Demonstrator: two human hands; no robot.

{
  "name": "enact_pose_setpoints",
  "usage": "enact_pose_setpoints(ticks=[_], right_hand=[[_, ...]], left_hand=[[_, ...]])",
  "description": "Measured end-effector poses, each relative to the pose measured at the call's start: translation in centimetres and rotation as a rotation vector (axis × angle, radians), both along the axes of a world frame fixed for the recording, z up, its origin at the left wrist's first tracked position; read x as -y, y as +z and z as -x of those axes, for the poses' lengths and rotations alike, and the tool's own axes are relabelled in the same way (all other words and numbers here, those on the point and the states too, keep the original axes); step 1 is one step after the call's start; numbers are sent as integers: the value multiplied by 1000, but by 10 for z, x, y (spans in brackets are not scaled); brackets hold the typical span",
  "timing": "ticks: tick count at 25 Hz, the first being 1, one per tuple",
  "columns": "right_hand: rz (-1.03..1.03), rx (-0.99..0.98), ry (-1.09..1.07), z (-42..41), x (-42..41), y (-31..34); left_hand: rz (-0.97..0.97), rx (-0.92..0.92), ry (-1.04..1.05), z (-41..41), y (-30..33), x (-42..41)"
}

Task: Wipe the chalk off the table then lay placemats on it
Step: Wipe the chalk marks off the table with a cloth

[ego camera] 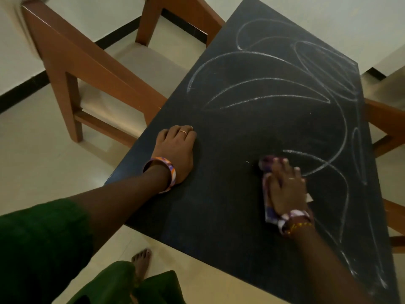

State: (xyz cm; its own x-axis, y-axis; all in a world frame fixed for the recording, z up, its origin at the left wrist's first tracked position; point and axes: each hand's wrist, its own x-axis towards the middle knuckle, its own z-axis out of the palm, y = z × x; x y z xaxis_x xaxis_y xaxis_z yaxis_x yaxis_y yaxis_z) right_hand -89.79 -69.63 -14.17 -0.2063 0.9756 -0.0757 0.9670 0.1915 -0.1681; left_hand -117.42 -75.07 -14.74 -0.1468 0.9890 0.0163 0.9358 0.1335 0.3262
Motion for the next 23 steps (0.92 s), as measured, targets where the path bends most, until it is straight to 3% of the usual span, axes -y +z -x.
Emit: enact_pose_setpoints(ticks=[2,3,7,10,14,17,20,23], right_hand=[[17,28,-266,14,-40,1],[11,35,-261,38,-47,-1],[-29,-27,114,124,5,-10],[-47,-6,265,76,42,-11],[-17,51,-171,3,17,-3],[-3,44,-341,36,-15,-5],[-18,2,-90,92,-2,-9],[-30,-11,167,84,55,-8]], left_hand=[[3,-1,4,-1,0,-1],[3,0,5,-1,0,-1],[10,-15,3,-1,-2,0],[15,-9,-3,-1,0,2],[2,-2,1,-2,1,0],[1,-8,0,-2,1,-1],[9,-17,-2,-1,-1,0],[6,-5,-19,0,-1,3]])
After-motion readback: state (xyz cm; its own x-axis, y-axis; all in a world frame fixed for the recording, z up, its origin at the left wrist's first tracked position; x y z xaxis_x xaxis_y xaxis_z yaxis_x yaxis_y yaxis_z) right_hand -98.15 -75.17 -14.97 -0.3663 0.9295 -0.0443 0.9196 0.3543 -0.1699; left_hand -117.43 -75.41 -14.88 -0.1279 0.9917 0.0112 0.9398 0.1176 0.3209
